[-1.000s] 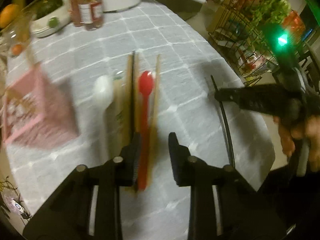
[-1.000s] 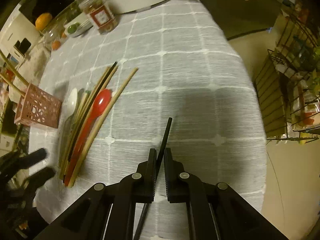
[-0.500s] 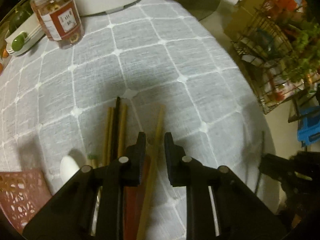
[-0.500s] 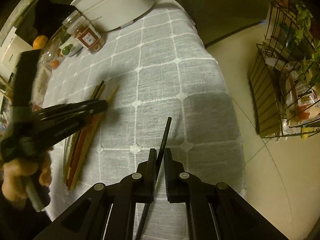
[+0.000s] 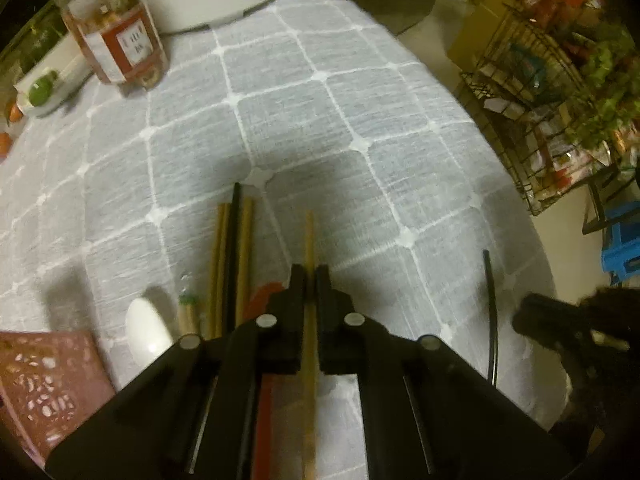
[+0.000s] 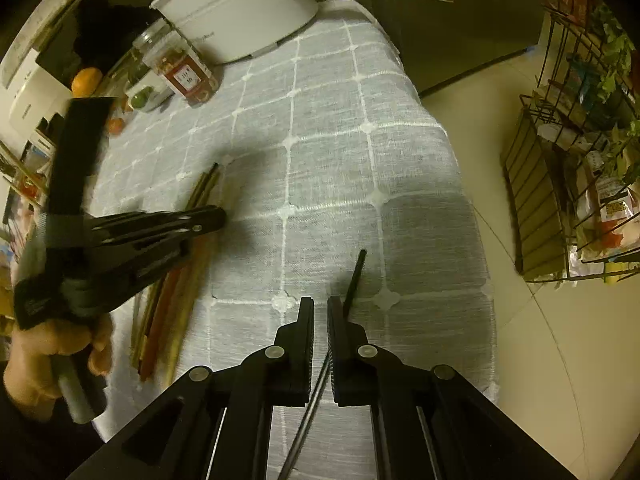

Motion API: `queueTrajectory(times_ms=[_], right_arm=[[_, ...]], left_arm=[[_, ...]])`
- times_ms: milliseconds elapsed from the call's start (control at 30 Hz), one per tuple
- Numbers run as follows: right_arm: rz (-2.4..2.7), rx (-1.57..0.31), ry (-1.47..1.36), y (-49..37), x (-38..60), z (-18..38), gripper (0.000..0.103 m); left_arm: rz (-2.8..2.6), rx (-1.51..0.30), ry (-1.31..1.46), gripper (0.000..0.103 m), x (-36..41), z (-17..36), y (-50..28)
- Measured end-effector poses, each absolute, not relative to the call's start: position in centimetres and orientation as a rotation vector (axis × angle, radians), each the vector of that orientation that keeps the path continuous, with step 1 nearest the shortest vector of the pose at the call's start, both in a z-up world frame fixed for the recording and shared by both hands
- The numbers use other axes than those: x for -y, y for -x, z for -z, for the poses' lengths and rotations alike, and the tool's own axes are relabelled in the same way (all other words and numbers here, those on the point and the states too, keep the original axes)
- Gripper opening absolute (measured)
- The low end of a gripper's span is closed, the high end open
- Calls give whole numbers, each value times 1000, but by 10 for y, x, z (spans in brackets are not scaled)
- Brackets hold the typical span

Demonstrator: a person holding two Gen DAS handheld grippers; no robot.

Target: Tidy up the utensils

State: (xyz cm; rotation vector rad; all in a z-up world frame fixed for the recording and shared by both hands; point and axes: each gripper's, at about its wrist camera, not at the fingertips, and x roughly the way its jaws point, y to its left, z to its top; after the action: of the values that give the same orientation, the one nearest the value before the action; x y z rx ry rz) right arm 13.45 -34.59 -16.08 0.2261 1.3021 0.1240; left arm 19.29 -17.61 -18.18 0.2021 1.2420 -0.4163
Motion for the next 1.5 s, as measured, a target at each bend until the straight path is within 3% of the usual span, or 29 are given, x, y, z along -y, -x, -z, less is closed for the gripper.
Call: queueTrajectory(times_ms=[33,133,267,400,467,733,1500], right_arm=[[-117,-1318,-224,-135,346,164,9],[-86,-1346,-215,-135,346,172,28],[-73,-1369,-180,-138,340,182,30],[-52,-1379,-79,-139,323,191,24],[-34,-1368,-20,-138,313,193,11],[-54,-1310,-7,-134,309,186,5],[-341,-826,-21,-81,222,26,5]], left_arm=[[429,-1226,-199,6,174,175,-187],[456,-1191,-186,6,169,158,-175],[493,-1140,-183,6,162,135,-160],[509,-1095,-177,6,147,119,-142],[513,-1082,-162,6,136,112,-135],[504,-1018,-101,6,97,89,-106],[472,-596,-36,6,21,-25,-39]])
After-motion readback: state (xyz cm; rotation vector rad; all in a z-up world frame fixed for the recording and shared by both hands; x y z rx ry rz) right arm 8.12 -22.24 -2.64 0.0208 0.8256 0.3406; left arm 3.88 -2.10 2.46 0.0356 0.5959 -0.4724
